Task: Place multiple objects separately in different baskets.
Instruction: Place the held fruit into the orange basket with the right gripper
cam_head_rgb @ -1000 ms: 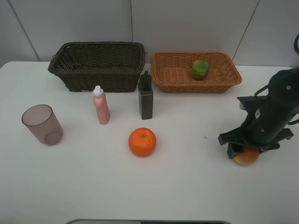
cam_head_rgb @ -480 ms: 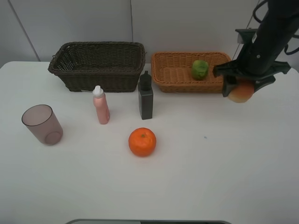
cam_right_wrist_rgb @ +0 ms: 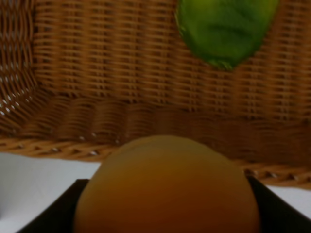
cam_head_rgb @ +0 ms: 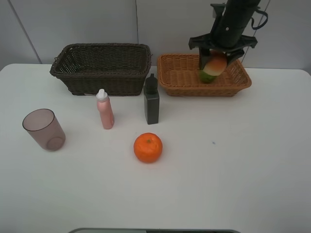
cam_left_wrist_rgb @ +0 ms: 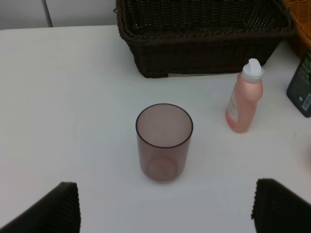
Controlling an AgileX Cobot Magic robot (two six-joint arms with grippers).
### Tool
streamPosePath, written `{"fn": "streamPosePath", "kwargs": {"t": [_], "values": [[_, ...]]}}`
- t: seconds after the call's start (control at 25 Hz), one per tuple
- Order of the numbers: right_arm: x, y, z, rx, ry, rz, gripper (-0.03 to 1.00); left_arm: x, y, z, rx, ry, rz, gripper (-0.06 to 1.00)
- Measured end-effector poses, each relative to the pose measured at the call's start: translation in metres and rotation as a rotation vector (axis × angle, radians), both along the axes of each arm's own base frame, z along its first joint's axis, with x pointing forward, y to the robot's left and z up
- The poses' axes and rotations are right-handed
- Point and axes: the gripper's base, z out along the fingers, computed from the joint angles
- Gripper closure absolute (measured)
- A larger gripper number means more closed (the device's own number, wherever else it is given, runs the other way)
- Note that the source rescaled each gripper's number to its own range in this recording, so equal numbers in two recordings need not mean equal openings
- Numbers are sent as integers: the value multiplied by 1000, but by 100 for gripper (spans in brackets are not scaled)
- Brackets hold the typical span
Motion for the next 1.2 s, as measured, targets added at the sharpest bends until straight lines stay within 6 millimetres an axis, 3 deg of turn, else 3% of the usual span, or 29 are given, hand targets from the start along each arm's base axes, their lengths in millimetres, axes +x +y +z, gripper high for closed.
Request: {"fn": "streamPosePath", "kwargs": {"t": [0.32,0.52,0.76,0.8,0.96,1.0,1.2], "values": [[36,34,-30,19,-18,52,59,0,0,0,0,0,0,3],[47,39,-49,42,-69,60,59,0,0,0,0,0,0,3],[52,42,-49,64,-128,66,59,0,0,0,0,0,0,3],[53,42,-49,65,-131,66,55,0,0,0,0,0,0,3],[53,42,-48,63,-141,79,17,0,0,0,0,0,0,3],[54,42,-48,63,-143,81,12,0,0,0,0,0,0,3],[53,42,-46,60,-143,89,4,0,0,0,0,0,0,3]]}}
